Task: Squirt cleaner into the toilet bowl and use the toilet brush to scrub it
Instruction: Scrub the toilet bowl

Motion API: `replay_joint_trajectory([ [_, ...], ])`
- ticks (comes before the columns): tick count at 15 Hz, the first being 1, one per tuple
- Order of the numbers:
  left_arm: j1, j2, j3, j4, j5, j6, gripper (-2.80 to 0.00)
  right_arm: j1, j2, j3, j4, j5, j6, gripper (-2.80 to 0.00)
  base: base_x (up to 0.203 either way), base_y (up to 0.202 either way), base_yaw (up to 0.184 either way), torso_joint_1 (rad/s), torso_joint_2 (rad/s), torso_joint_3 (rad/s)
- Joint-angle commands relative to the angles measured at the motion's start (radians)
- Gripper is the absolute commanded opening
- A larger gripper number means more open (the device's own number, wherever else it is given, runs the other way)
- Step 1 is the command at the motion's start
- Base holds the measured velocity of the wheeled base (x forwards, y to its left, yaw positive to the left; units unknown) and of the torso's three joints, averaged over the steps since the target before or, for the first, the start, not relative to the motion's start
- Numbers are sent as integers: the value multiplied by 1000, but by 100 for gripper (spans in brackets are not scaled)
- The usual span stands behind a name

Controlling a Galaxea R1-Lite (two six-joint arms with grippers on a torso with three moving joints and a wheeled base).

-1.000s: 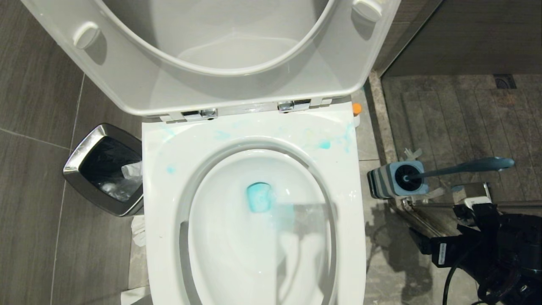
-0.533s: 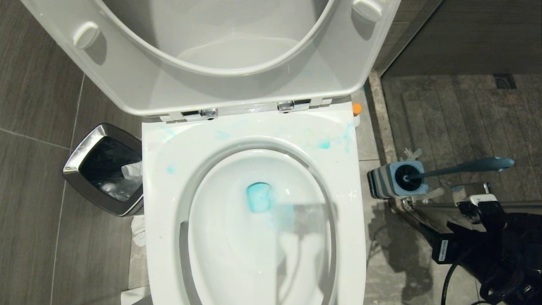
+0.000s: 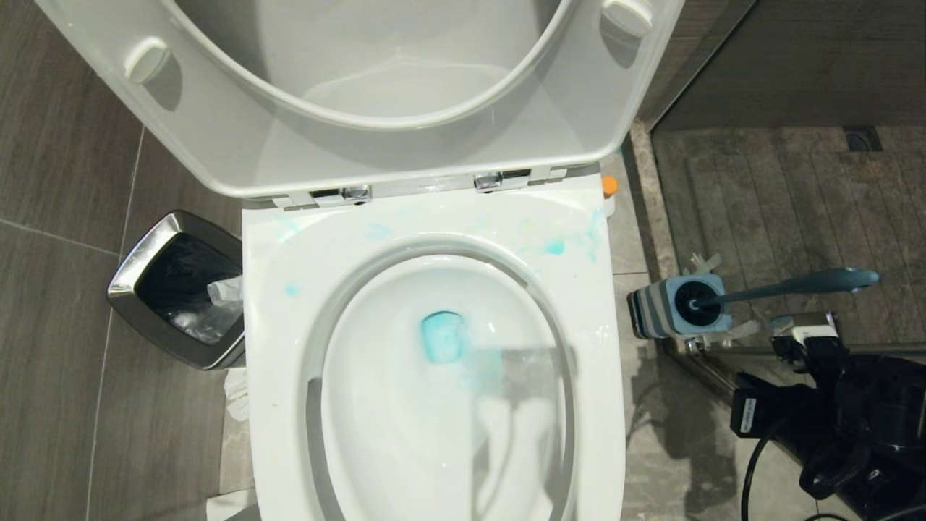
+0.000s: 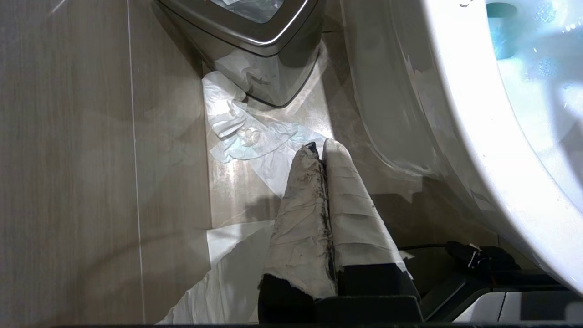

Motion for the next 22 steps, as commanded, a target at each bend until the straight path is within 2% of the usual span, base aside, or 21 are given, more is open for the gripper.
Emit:
replay_joint_trajectory([
  [1, 0, 0, 0, 0, 1, 0, -280, -4, 23, -15, -8, -8, -4, 0, 0, 0, 0, 0, 0, 0],
  [6, 0, 0, 0, 0, 1, 0, -280, -7, 15, -33, -13, -8, -20, 0, 0, 0, 0, 0, 0, 0],
  [12, 0, 1, 0, 0, 1, 0, -280, -92, 64, -123, -123, 12, -59, 0, 0, 0, 0, 0, 0, 0],
  [19, 0, 0, 0, 0, 1, 0, -280, -145, 119, -171, -285, 108, -243, 0, 0, 0, 0, 0, 0, 0],
  [22, 0, 2, 0, 0, 1, 0, -280, -200, 128, -181, -313, 196, -330, 0, 0, 0, 0, 0, 0, 0],
])
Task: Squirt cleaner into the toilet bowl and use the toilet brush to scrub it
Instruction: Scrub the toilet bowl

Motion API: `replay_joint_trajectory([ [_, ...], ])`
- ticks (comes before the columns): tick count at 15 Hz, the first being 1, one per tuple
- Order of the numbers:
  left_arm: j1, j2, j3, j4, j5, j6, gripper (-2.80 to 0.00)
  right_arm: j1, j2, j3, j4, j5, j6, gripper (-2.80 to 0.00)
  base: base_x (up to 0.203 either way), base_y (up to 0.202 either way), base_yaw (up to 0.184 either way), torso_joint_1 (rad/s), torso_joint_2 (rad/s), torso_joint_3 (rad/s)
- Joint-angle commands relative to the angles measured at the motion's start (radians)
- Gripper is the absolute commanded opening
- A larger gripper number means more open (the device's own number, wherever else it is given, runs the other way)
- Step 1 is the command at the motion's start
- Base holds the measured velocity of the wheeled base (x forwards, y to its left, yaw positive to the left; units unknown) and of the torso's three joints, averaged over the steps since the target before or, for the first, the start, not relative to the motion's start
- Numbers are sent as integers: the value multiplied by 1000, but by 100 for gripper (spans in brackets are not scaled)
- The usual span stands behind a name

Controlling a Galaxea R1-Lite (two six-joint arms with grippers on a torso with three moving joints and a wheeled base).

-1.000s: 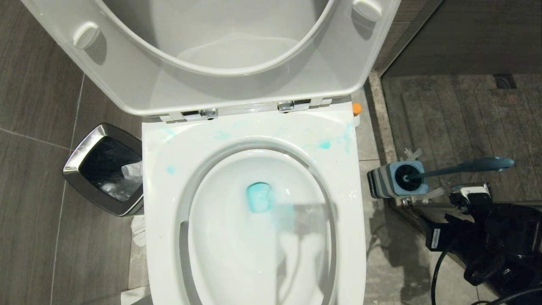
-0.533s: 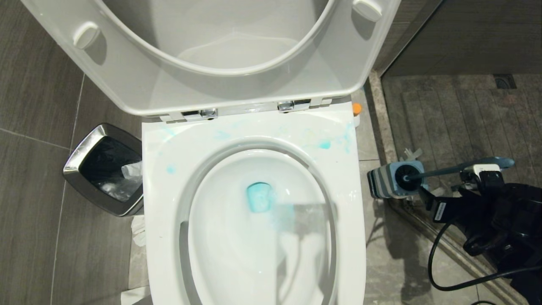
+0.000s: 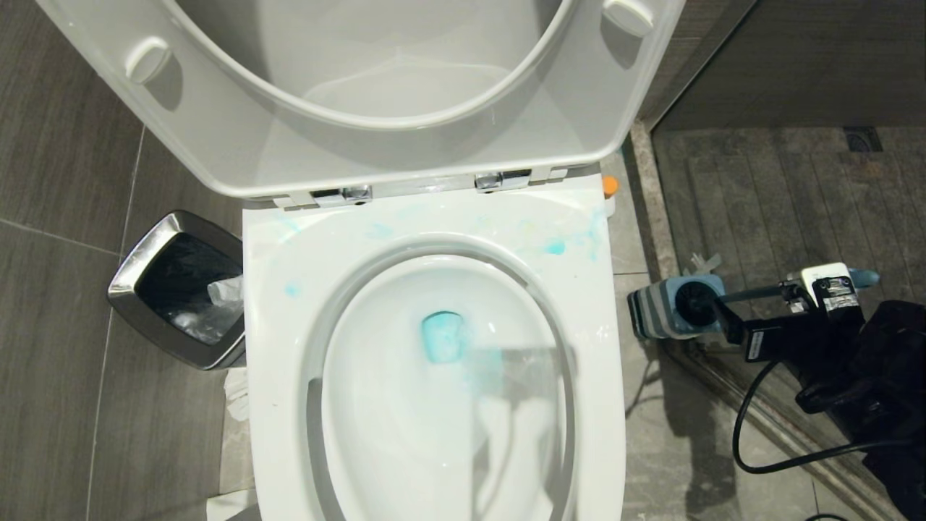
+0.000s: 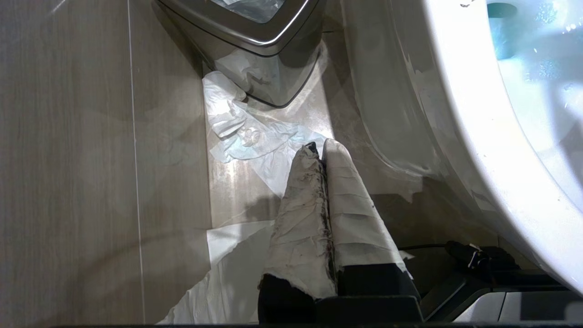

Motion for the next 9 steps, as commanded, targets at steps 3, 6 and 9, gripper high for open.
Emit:
replay_joint_trajectory([
  [3, 0, 1, 0, 0, 0, 0, -280, -37, 17, -58, -13, 48, -41, 0, 0, 0, 0, 0, 0, 0],
  [6, 0, 2, 0, 0, 0, 0, -280, -36, 17, -113, -13, 50, -36, 0, 0, 0, 0, 0, 0, 0],
  [9, 0, 0, 0, 0, 0, 0, -280, -36, 23, -176, -13, 56, -8, 0, 0, 0, 0, 0, 0, 0],
])
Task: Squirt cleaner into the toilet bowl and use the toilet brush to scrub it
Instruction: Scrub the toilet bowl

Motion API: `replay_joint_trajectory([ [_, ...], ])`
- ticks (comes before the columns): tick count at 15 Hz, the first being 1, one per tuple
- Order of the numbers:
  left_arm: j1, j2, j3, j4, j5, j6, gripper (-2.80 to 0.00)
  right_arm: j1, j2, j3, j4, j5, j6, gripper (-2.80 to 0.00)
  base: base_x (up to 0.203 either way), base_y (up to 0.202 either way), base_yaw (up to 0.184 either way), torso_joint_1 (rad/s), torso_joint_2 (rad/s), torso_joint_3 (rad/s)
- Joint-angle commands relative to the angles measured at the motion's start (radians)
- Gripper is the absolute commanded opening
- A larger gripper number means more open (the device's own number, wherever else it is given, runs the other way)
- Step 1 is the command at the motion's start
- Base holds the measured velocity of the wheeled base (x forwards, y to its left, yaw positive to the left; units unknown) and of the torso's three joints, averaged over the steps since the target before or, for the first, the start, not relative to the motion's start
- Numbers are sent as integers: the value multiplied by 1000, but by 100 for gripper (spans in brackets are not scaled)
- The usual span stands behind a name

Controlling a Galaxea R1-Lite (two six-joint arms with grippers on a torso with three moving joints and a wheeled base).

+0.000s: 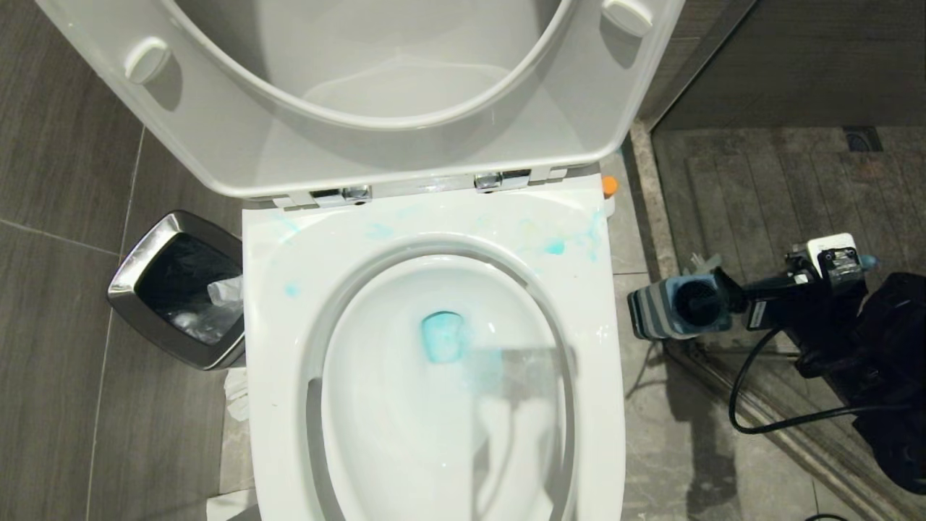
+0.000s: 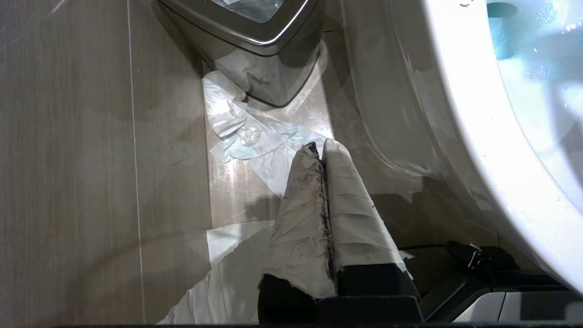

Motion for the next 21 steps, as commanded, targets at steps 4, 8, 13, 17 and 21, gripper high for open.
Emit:
replay_joint_trajectory([
  [4, 0, 0, 0, 0, 0, 0, -280, 0, 11, -68, -9, 1, 31, 0, 0, 0, 0, 0, 0, 0],
  [8, 0, 0, 0, 0, 0, 0, -280, 2, 11, -102, -9, 1, 30, -280, 0, 0, 0, 0, 0, 0],
  [13, 0, 0, 0, 0, 0, 0, -280, 4, -7, -93, -9, 1, 30, -280, 0, 0, 0, 0, 0, 0],
  [17, 0, 1, 0, 0, 0, 0, -280, 6, -18, -92, -9, 1, 30, -280, 0, 0, 0, 0, 0, 0],
  [21, 0, 1, 0, 0, 0, 0, -280, 9, -38, -30, -9, 1, 20, -280, 0, 0, 0, 0, 0, 0],
])
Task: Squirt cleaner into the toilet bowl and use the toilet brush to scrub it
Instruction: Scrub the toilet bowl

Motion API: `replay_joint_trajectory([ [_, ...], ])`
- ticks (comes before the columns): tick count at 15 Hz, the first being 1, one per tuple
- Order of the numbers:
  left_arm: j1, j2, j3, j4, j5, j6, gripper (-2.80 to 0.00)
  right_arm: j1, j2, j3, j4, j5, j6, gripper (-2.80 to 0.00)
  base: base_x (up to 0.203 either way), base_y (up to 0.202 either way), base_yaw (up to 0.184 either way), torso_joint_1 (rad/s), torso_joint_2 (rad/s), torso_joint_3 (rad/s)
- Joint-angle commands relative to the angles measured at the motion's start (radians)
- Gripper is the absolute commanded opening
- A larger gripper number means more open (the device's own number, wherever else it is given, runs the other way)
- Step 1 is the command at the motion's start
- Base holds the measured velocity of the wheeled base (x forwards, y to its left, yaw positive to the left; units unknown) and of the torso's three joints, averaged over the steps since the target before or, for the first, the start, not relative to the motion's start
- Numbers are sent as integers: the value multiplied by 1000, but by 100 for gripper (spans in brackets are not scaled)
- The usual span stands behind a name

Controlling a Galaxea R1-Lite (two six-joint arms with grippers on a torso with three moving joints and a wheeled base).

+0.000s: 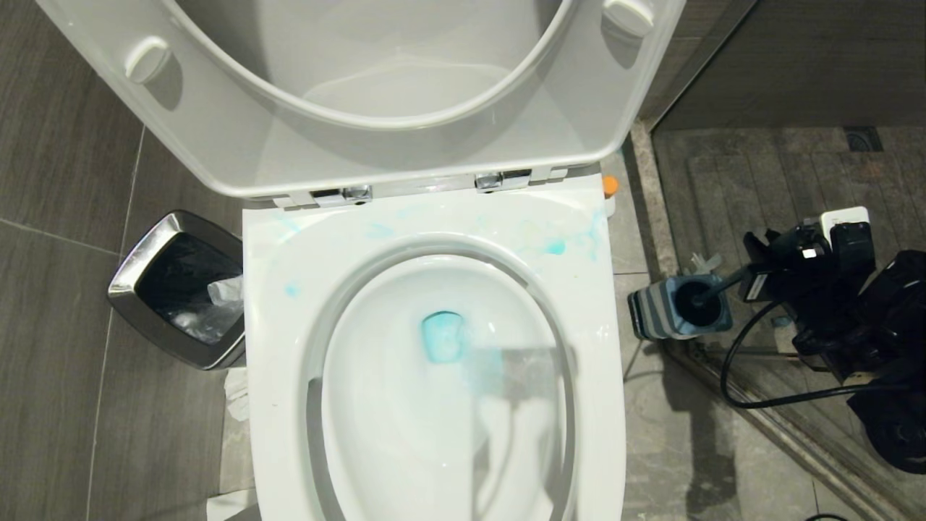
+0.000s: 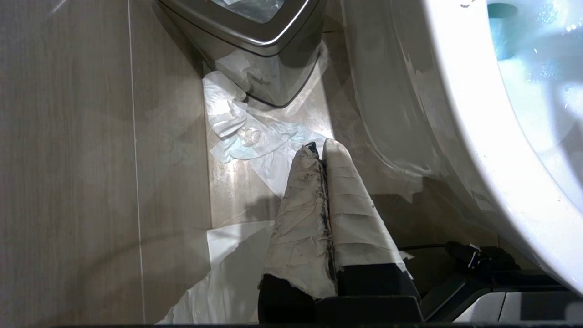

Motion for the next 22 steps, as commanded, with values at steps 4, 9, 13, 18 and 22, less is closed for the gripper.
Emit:
replay_joint_trajectory([
  [4, 0, 0, 0, 0, 0, 0, -280, 1, -119, 174, -7, 16, -41, -280, 0, 0, 0, 0, 0, 0],
  [9, 0, 0, 0, 0, 0, 0, -280, 1, -276, 220, -7, 18, -39, -280, 0, 0, 0, 0, 0, 0],
  [13, 0, 0, 0, 0, 0, 0, -280, 2, -430, 221, 86, 46, -35, -280, 0, 0, 0, 0, 0, 0],
  [18, 0, 0, 0, 0, 0, 0, -280, 16, -702, 115, 542, 107, 15, -280, 0, 0, 0, 0, 0, 0],
  [22, 0, 2, 0, 0, 0, 0, -280, 72, -799, -73, 856, 114, 96, -280, 0, 0, 0, 0, 0, 0],
])
